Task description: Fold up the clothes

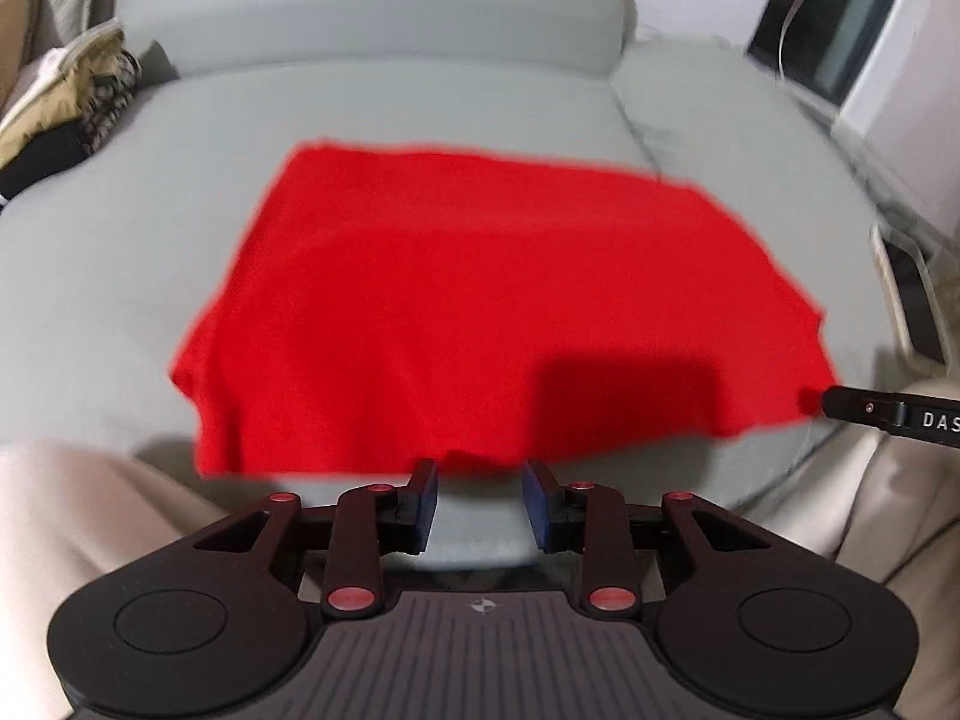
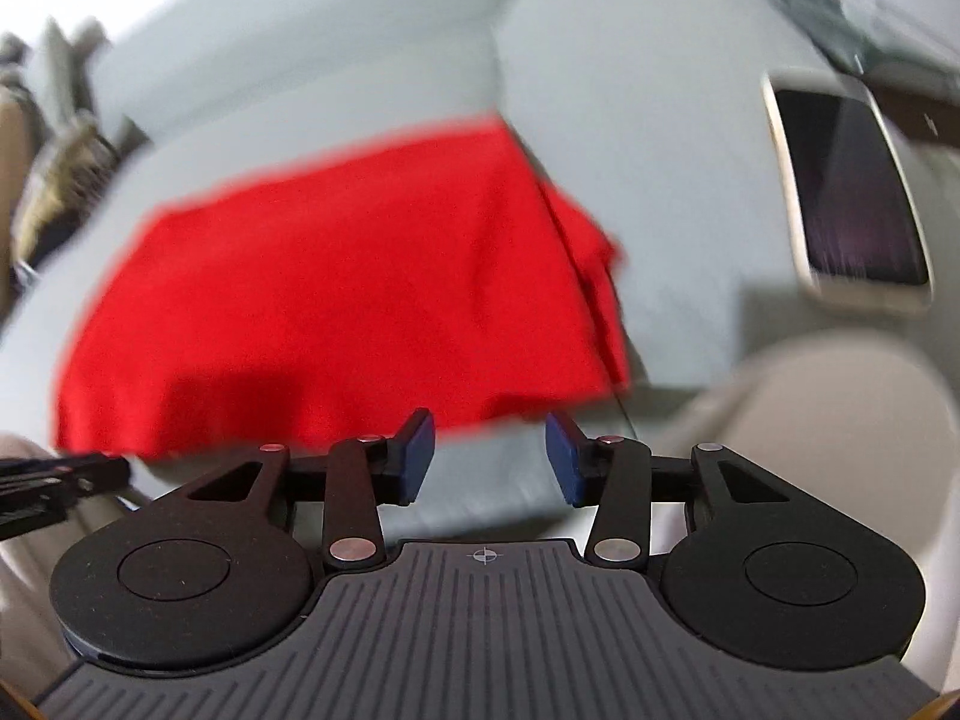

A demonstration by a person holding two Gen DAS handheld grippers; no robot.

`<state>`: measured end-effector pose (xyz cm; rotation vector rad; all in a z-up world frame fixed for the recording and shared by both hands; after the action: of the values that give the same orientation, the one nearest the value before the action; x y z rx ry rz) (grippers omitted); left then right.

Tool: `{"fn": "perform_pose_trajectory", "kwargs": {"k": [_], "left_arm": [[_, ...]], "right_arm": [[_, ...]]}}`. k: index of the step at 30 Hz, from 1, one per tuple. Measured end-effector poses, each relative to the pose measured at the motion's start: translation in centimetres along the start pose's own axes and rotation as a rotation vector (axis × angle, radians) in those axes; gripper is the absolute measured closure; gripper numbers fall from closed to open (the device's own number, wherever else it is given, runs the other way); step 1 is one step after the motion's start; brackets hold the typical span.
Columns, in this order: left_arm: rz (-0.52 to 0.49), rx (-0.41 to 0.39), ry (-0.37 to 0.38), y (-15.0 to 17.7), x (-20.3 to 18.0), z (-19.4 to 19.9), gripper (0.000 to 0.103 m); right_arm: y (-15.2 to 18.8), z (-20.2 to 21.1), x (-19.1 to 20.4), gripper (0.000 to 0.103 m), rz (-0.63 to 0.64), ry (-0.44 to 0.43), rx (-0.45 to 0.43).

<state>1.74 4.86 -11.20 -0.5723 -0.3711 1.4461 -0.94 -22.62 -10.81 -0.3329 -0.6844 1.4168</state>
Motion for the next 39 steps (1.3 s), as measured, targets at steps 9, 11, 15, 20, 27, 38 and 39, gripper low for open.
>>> {"fn": "perform_pose_trajectory", "kwargs": {"k": [9, 11, 15, 20, 27, 38, 39], "left_arm": [[0.097, -0.086, 0.025, -8.9, 2.8, -0.3, 0.059], [0.162, -0.06, 0.049, -10.7, 3.3, -2.9, 0.062], [0.3, -0.065, 0.196, -13.7, 3.8, -8.3, 0.095], [0.32, -0.206, 0.132, -16.3, 6.0, -13.3, 0.1], [0.503, -0.174, -0.21, -14.9, 15.0, -18.0, 0.1], [0.378, -0.227, -0.236, -12.7, 12.2, -7.5, 0.09], [0.337, -0.22, -0.208, -12.2, 10.6, -6.7, 0.089]], "right_arm": [[-9.3, -1.1, 2.2, 0.042, 0.019, -0.105, -0.094], [-10.8, -3.8, 1.7, 0.044, -0.015, -0.116, -0.076], [-12.6, -11.0, 0.1, 0.101, -0.104, -0.111, -0.036], [-15.3, -16.9, -1.1, 0.101, -0.201, -0.221, -0.13], [-15.6, -22.1, -5.5, 0.103, -0.164, -0.03, -0.144], [-14.2, -14.9, -4.2, 0.084, -0.179, 0.078, -0.151], [-13.7, -14.0, -3.3, 0.08, -0.164, 0.054, -0.133]]}}
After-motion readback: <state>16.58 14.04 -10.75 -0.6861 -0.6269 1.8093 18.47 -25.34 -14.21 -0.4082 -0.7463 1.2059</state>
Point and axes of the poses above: each gripper's, at about its wrist camera, not at the fingertips, and z roughly against the way its jaws point, x to its left, y to its underside, the point moved 9 cm from there along -z, roughly the way its jaws point, and after that the axes turned 4 degrees about -y, right-handed, at the moved point
